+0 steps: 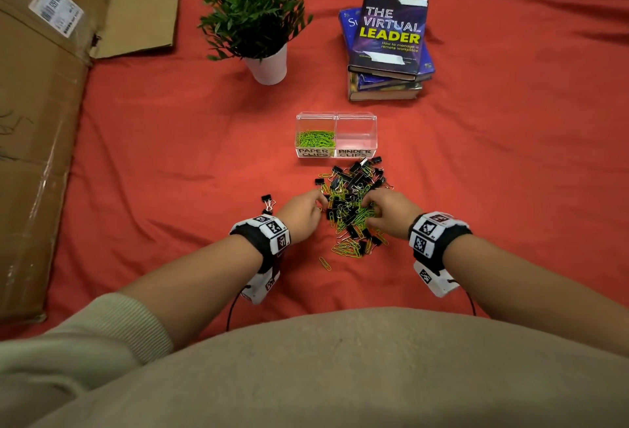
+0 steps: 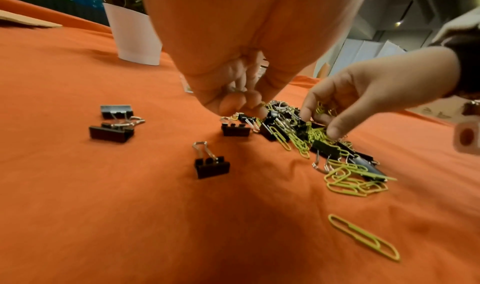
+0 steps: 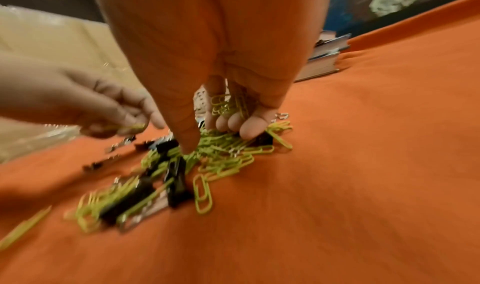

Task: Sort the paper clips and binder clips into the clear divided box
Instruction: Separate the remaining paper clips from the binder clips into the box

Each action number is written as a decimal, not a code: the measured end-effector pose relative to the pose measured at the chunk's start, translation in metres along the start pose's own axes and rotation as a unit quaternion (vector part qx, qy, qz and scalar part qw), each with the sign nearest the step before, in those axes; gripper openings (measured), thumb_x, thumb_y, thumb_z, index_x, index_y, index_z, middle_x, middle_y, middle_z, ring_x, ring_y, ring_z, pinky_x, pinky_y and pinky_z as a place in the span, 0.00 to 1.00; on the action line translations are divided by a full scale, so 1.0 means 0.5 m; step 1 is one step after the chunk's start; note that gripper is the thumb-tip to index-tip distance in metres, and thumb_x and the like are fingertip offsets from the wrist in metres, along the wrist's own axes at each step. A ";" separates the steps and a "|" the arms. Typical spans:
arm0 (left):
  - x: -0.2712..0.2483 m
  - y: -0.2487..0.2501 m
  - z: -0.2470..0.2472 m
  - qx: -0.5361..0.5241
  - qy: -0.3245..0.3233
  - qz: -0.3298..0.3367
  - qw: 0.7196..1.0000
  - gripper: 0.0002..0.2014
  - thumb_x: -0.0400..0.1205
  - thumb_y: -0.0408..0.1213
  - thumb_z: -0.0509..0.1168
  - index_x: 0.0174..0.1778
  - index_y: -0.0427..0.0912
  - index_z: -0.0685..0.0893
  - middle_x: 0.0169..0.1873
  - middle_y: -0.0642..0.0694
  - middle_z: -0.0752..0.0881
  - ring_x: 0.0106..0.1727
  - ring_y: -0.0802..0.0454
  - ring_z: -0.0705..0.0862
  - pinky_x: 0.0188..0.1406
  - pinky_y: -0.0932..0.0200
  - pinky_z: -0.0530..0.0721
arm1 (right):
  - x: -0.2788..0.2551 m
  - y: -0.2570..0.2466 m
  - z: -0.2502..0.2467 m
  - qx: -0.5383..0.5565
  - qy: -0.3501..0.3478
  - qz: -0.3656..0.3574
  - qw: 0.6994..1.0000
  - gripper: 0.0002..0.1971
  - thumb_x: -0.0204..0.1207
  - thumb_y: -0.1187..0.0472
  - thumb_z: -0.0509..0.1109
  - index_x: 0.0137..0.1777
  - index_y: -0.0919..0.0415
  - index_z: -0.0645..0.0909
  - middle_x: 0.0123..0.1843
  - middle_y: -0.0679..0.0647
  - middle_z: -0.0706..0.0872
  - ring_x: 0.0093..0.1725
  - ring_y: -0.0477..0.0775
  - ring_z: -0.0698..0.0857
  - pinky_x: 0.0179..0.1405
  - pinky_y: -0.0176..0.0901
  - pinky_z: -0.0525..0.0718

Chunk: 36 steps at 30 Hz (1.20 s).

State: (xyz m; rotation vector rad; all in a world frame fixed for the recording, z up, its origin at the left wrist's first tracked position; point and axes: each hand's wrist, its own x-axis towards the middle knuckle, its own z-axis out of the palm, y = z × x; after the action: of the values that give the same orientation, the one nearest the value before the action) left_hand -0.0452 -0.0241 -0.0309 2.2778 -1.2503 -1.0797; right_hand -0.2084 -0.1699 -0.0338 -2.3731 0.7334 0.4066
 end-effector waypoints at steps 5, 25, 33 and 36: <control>0.006 0.017 0.001 -0.051 -0.020 -0.070 0.996 0.14 0.81 0.27 0.50 0.47 0.43 0.81 0.40 0.47 0.81 0.40 0.48 0.78 0.40 0.60 0.72 | -0.002 0.005 0.025 -0.058 0.024 -0.042 0.997 0.14 0.76 0.58 0.70 0.59 0.61 0.78 0.58 0.56 0.79 0.62 0.56 0.75 0.61 0.47 0.76; 0.023 0.021 0.050 0.178 -0.013 -0.024 0.984 0.16 0.83 0.42 0.62 0.59 0.33 0.76 0.59 0.35 0.80 0.59 0.36 0.81 0.58 0.46 0.79 | 0.008 -0.014 -0.061 0.293 -0.044 0.087 0.951 0.04 0.79 0.59 0.67 0.49 0.59 0.80 0.41 0.51 0.84 0.34 0.49 0.80 0.38 0.41 0.81; 0.011 0.009 0.036 0.103 -0.020 -0.011 0.994 0.09 0.80 0.33 0.58 0.53 0.34 0.76 0.53 0.35 0.80 0.53 0.35 0.81 0.53 0.46 0.79 | 0.064 -0.044 -0.124 0.620 -0.096 0.109 0.771 0.07 0.79 0.73 0.62 0.49 0.64 0.79 0.39 0.55 0.80 0.35 0.51 0.82 0.27 0.36 0.84; 0.004 0.002 0.015 0.059 -0.012 -0.005 0.998 0.06 0.81 0.33 0.58 0.50 0.34 0.76 0.49 0.35 0.81 0.50 0.39 0.79 0.45 0.56 0.71 | 0.109 -0.078 -0.159 0.612 -0.098 0.083 0.781 0.07 0.80 0.73 0.62 0.51 0.65 0.79 0.41 0.56 0.81 0.35 0.50 0.83 0.29 0.36 0.85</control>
State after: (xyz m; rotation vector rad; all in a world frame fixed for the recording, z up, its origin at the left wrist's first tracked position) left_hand -0.0506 -0.0256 -0.0361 2.3657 -1.3466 -1.0668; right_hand -0.1334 -0.2167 0.0207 -1.0164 0.7612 0.1366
